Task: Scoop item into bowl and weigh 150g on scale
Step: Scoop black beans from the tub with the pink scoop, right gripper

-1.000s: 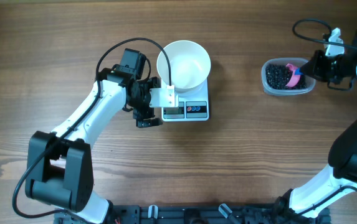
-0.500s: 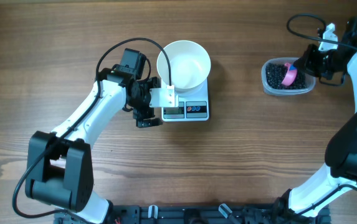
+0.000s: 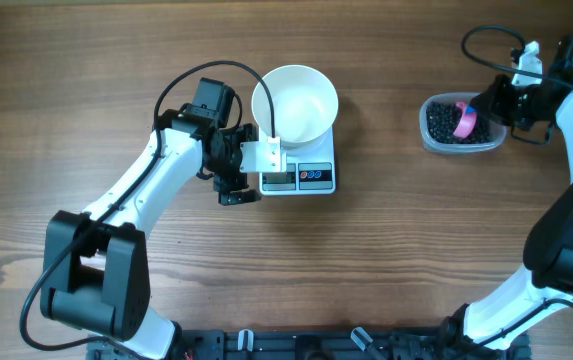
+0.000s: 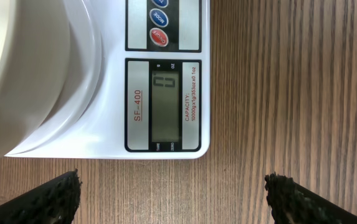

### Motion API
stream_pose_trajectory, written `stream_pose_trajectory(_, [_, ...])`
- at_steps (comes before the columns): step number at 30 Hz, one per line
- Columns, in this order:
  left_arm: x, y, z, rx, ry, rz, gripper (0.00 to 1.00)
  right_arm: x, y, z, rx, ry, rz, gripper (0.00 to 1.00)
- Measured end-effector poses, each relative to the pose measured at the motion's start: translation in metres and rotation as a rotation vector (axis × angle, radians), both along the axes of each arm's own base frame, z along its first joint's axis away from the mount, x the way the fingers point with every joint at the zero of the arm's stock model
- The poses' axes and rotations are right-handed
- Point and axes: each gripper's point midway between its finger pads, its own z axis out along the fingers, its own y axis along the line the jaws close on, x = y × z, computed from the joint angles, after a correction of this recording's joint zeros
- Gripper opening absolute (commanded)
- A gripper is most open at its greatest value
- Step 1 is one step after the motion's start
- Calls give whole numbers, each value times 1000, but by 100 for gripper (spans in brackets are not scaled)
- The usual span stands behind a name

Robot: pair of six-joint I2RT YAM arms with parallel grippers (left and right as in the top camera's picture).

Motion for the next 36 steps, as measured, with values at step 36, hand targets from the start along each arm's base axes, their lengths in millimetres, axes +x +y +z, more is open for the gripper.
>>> stream_pose_trajectory(36, [0, 0, 0, 0, 0, 0, 100, -37, -59, 9, 461, -104, -136, 4])
